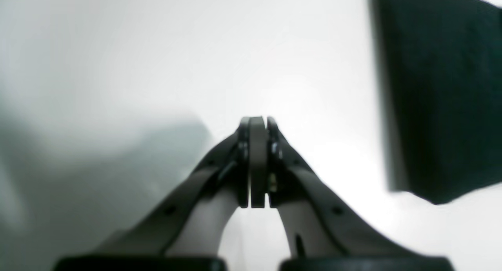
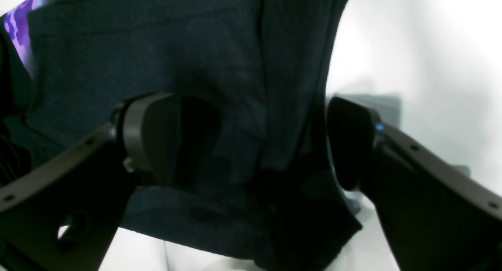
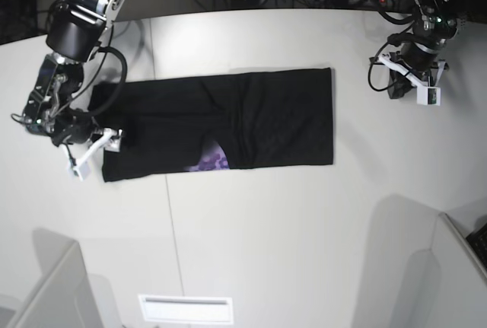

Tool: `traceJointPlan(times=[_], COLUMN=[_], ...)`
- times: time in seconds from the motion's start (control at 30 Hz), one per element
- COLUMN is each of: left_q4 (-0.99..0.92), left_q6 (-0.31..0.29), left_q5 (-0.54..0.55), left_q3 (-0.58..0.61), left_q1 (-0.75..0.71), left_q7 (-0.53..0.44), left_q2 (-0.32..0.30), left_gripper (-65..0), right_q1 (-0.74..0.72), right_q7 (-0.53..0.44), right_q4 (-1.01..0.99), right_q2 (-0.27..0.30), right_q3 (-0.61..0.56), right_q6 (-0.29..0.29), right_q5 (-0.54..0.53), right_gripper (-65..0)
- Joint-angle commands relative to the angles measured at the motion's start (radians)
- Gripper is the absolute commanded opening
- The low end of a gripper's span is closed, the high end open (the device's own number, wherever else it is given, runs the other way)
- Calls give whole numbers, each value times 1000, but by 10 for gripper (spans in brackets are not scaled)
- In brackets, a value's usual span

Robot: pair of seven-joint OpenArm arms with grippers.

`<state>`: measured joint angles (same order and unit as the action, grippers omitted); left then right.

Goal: Fold the T-shirt properly
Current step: 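Open the left gripper and raise it off the folded shirt, then lower the left gripper onto the folded edge of the black shirt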

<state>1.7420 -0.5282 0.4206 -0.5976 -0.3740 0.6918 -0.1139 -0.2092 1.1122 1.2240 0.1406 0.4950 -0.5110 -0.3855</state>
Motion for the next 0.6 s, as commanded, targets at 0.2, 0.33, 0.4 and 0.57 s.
traceJointPlan(times=[0.2, 0.33, 0.4, 0.57], left_q4=[-60, -104, -122, -132], left_q6=[-2, 16, 43, 53], left_q5=[14, 14, 14, -9], left_q3=[54, 54, 55, 121], left_q1=[57, 82, 88, 115], left_q7=[-24, -24, -25, -25], left_q2=[-8, -8, -10, -20], left_gripper=[-650, -650, -650, -650], right_q1=[23, 17, 6, -9], right_q7=[52, 49, 29, -39], right_q4=[-16, -60, -88, -146], right_q2=[-5, 1, 3, 4], right_q3=[-8, -2, -2, -9], right_q6=[2, 2, 2, 2], right_q5=[21, 21, 21, 23], right_gripper=[-182, -359, -432, -591])
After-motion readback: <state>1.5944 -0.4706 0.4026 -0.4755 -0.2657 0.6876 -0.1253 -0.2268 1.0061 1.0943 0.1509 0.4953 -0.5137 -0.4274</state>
